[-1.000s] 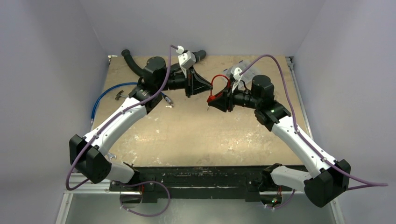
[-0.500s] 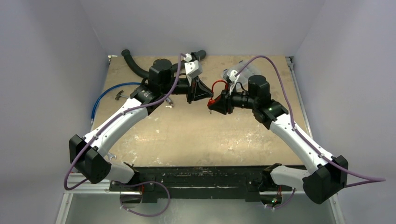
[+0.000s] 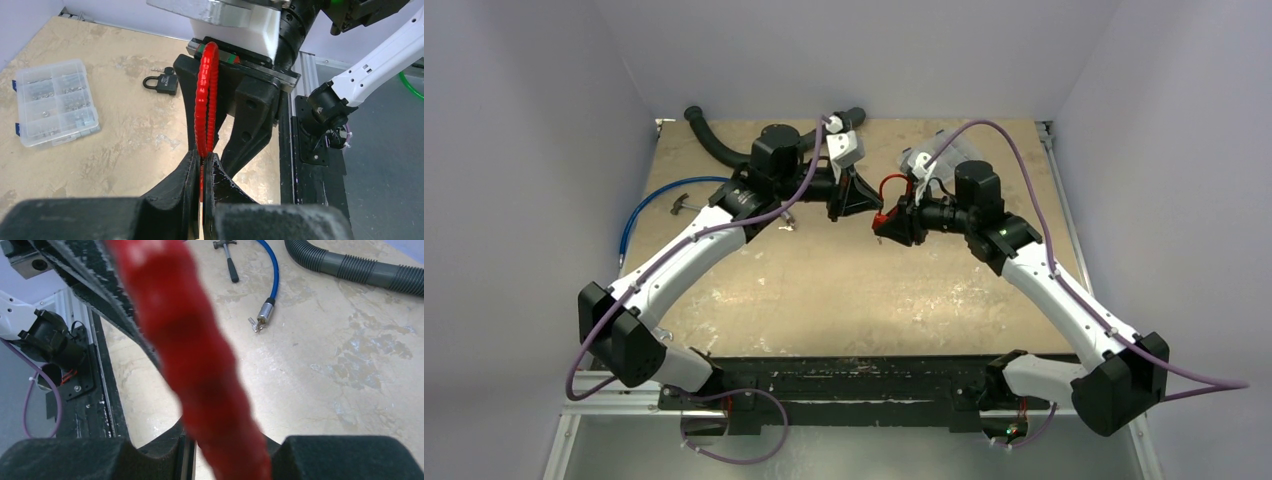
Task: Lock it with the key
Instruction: Lock the lock.
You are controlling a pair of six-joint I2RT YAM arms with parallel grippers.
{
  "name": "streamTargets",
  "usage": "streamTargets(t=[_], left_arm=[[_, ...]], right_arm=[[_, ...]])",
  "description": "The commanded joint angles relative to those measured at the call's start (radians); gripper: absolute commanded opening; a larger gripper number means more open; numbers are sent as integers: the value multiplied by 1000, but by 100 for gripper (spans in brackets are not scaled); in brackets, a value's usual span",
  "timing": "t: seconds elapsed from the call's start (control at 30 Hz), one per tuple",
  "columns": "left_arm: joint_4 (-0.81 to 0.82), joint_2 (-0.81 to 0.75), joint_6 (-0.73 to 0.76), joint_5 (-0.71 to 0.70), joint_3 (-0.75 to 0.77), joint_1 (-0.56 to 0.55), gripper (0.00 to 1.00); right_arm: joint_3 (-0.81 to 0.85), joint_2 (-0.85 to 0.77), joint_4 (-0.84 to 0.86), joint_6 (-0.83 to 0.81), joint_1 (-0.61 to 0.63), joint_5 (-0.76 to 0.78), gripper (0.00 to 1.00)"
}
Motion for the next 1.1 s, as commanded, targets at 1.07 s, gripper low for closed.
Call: streamTargets(t=[1.07], left_arm=[[-168,83,7,43,2,51,0]], right_arm=[[99,-80,205,18,-17,-61,0]])
